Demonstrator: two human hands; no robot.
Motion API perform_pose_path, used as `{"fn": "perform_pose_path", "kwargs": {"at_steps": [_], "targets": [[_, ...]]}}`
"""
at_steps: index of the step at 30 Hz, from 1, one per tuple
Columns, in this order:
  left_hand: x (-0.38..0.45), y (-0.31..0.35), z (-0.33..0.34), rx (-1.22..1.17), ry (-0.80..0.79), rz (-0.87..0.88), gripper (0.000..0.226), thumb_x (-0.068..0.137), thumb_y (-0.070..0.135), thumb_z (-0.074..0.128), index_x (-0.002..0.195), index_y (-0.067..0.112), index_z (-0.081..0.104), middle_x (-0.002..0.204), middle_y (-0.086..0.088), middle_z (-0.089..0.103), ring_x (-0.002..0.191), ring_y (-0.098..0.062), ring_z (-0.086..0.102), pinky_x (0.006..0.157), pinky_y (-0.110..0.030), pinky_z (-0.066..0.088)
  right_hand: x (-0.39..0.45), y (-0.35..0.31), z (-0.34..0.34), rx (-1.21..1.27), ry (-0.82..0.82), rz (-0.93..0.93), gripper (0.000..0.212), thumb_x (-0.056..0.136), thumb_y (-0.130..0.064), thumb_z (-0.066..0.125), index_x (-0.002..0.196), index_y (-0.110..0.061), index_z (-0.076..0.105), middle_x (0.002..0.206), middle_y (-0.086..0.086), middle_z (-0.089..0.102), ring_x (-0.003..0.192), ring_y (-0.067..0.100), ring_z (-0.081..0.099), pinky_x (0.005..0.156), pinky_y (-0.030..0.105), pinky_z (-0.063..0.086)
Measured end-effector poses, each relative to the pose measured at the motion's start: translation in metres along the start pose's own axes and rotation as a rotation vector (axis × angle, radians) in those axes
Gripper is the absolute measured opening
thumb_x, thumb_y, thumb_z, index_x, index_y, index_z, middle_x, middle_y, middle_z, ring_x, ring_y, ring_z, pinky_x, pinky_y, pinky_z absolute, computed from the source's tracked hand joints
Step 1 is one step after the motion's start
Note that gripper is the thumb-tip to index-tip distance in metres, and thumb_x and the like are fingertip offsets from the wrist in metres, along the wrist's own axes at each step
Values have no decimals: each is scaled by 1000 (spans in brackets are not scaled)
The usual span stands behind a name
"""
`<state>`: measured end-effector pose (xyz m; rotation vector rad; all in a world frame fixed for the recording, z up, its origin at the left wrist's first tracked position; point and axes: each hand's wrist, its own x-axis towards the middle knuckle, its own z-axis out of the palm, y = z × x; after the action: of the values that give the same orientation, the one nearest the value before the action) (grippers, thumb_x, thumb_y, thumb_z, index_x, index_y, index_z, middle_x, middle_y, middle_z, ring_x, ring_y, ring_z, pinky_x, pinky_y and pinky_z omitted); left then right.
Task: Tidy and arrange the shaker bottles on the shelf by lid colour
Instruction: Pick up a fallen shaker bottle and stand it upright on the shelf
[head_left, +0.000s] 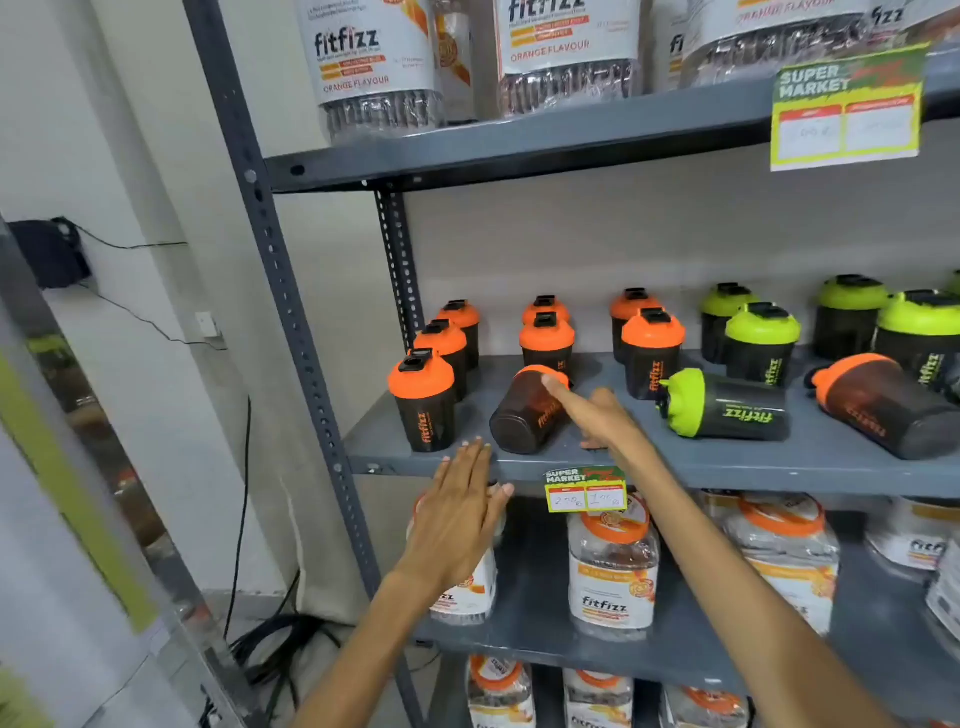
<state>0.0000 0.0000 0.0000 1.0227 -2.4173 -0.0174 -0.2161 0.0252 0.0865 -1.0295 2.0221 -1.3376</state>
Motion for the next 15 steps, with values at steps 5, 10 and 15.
{"fn": "perform_pose_path", "kwargs": {"at_steps": [5, 10, 15], "targets": [[0, -7, 12, 69, -16, 72, 69, 102, 55, 11, 158, 15, 15, 166, -5, 17, 153, -16, 9, 123, -32, -3, 5, -16, 15, 65, -4, 43, 90, 73, -72, 61, 129, -2, 51, 113, 11, 55, 106, 30, 59, 63, 30, 45], [13, -11, 13, 84, -11, 92, 73, 100, 54, 2, 157, 12, 18, 165, -7, 20, 153, -18, 11, 123, -32, -4, 8, -22, 22, 69, -9, 75, 77, 75, -59, 69, 127, -5, 52, 106, 11, 60, 81, 23, 56, 54, 28, 41], [20, -13, 13, 88, -7, 103, 62, 104, 46, 14, 156, 13, 23, 163, -6, 26, 152, -19, 18, 123, -32, -2, 9, -19, 16, 260, -33, 105, 59, 71, -43, 77, 111, -8, 52, 101, 8, 64, 93, 25, 63, 74, 34, 53]]}}
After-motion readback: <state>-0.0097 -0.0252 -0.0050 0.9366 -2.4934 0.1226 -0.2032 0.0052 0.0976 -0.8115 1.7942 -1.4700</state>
